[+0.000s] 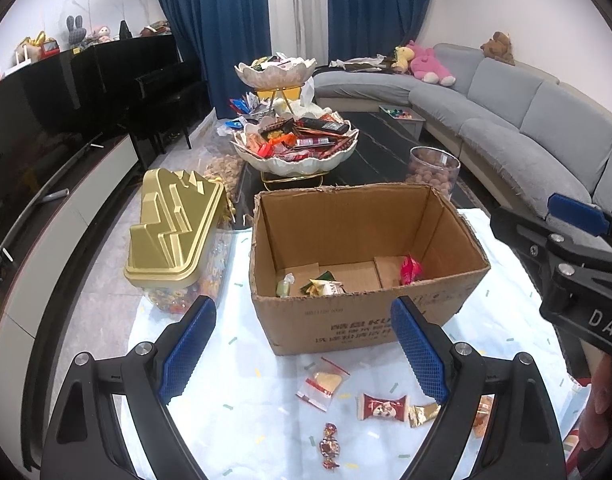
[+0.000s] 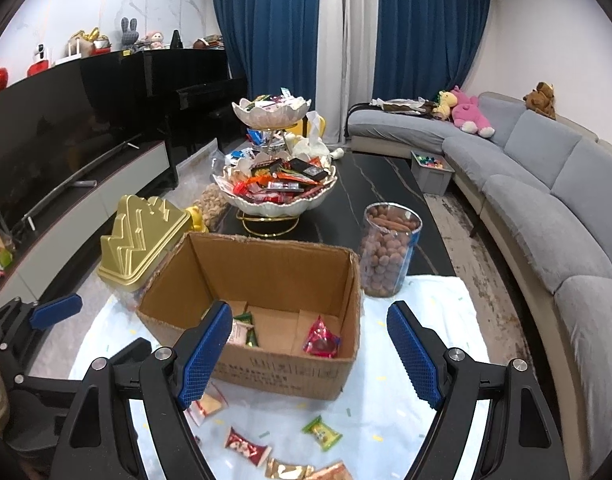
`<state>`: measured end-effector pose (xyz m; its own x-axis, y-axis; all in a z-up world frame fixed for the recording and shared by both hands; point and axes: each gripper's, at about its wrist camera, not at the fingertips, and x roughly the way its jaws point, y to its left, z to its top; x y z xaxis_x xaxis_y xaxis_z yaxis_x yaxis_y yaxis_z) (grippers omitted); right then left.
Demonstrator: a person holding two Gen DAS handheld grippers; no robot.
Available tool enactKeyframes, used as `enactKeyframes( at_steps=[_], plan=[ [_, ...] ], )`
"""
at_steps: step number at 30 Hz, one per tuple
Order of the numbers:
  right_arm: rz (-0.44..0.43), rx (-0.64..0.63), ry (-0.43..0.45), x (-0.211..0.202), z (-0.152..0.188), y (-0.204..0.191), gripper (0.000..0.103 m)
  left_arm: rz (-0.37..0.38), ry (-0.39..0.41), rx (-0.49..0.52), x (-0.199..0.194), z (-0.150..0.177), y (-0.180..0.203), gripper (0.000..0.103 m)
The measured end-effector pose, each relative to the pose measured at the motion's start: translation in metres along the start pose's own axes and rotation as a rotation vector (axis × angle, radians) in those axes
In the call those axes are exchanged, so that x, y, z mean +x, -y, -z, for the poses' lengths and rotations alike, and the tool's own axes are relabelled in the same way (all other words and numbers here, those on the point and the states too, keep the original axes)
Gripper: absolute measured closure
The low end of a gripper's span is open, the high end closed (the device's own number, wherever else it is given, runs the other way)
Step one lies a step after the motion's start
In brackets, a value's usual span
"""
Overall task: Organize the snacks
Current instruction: 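Withdraw both tools from the box back over the remaining snacks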
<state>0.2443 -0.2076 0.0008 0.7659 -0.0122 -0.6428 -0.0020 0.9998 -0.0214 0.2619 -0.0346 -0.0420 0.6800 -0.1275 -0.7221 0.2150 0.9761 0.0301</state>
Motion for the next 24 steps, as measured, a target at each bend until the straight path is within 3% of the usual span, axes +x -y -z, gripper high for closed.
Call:
enactKeyframes(
  at_steps=[24],
  plan=[
    [0.061, 0.017, -0.038, -0.011, 0.056, 0.019, 0.022, 0.010, -0.042, 0.010, -0.005, 0.051, 0.018, 0.014]
  ],
)
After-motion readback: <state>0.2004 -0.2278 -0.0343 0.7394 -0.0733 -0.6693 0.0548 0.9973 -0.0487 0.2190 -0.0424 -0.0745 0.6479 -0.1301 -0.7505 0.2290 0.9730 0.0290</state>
